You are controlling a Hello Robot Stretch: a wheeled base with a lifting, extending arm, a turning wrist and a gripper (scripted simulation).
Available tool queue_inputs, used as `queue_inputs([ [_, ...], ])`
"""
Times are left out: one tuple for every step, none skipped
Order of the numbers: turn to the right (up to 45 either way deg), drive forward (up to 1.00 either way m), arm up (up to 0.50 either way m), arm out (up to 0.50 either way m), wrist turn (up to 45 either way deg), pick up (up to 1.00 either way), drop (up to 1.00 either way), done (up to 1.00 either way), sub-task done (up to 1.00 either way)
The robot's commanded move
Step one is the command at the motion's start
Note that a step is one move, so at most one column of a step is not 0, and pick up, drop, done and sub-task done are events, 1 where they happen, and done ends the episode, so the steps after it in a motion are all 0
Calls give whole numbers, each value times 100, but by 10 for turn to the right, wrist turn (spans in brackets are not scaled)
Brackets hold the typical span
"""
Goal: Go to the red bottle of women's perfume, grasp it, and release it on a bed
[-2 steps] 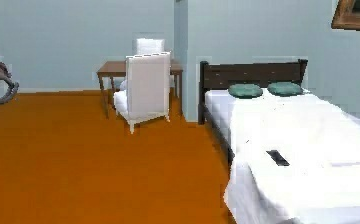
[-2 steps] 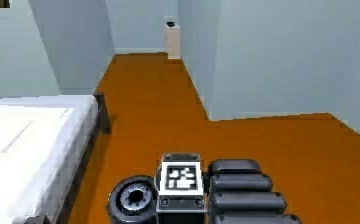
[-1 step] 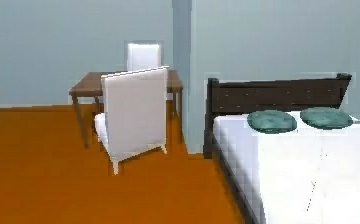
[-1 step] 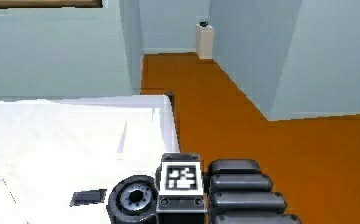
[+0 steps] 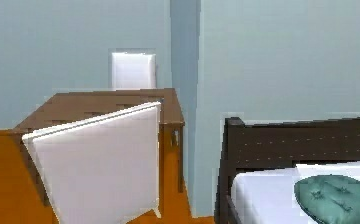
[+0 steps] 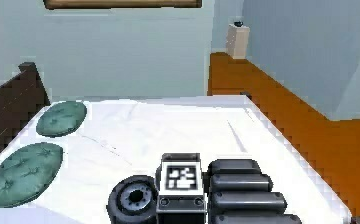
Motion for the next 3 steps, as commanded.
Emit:
queue_inputs([
  [-150, 0, 0, 0, 0, 0, 0, 0, 0],
  [180, 0, 0, 0, 0, 0, 0, 0, 0],
  [-180, 0, 0, 0, 0, 0, 0, 0, 0],
])
